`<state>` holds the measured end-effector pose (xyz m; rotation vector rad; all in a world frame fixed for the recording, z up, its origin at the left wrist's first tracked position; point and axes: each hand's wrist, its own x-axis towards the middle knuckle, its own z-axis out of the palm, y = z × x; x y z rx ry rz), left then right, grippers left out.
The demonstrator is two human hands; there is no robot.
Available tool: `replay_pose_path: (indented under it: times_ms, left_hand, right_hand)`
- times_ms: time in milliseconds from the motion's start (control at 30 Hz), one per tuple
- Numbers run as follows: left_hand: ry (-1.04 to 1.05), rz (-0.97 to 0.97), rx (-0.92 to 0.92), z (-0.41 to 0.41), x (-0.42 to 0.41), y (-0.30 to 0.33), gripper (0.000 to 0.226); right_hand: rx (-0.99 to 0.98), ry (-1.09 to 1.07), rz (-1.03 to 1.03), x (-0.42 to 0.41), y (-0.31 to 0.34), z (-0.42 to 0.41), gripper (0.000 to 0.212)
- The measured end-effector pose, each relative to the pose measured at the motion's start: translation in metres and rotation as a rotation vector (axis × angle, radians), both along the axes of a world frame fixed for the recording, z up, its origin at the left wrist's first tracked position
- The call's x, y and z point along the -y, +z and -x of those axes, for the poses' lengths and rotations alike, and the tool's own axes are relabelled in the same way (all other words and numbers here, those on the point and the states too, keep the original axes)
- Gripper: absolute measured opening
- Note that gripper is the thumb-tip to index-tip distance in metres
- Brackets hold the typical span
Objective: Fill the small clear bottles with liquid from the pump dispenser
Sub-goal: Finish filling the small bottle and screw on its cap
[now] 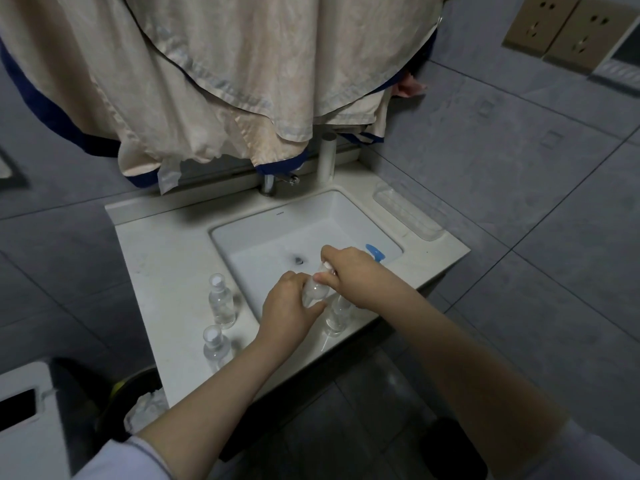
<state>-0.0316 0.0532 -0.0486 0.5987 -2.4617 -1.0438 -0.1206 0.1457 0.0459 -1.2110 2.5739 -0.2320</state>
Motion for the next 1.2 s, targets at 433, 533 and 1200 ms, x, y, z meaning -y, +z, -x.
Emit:
replay_pose_path:
  times_ms: [433, 533, 1200]
  left_hand:
    - [0.115, -0.225, 0.011, -0.017, -0.005, -0.038, 0.016]
    - [0.146, -0.271, 0.008, -0.023, -0.009, -0.048, 0.017]
    - [0.195, -0.278, 0.066, -0.069, -0.02, -0.06, 0.057]
  right_hand:
    - [0.235, -0.283, 0.047, -0.061, -0.032, 0.003, 0.018]
    - [0.248, -0.293, 0.03, -0.065, -0.07, -0.008, 0.035]
    - [0.568, -0.328, 0.55, -0.045, -0.142, -0.001, 0.023]
